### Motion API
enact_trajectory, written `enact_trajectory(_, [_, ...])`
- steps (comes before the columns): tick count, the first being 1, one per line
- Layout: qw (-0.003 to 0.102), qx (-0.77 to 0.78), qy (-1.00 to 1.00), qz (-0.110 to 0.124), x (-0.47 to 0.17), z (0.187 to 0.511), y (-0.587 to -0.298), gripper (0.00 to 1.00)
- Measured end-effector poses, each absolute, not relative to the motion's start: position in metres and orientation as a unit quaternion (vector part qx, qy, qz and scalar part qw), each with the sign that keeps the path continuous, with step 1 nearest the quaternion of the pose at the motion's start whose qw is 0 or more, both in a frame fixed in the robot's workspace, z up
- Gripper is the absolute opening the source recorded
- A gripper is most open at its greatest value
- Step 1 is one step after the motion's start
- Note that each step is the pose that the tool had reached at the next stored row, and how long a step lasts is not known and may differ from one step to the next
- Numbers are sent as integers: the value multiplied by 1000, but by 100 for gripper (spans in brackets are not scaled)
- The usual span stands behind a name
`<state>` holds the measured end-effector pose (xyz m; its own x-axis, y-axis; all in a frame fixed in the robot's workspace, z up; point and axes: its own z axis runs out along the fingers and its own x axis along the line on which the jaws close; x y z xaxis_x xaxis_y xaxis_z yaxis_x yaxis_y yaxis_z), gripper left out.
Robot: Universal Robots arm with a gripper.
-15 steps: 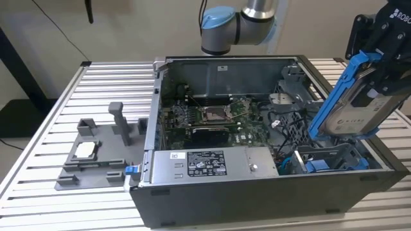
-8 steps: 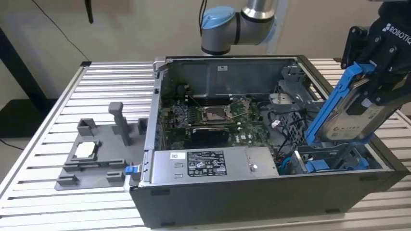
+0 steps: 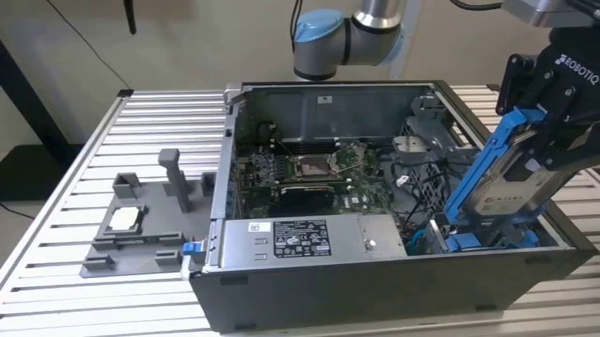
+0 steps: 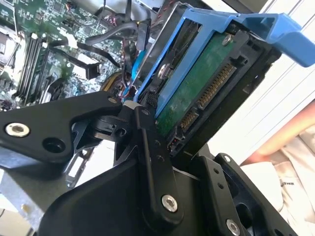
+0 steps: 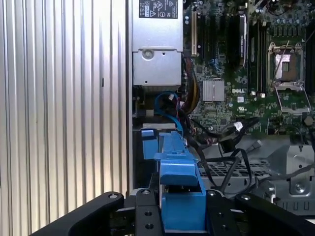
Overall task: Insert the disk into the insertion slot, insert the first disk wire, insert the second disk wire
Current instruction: 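Insert the disk into the insertion slot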
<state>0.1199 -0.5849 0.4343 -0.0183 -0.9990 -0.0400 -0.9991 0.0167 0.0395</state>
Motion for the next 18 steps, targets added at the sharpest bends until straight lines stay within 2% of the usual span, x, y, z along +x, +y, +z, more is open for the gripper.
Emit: enact_trajectory(18, [0, -701, 713, 28, 120, 414, -585, 33])
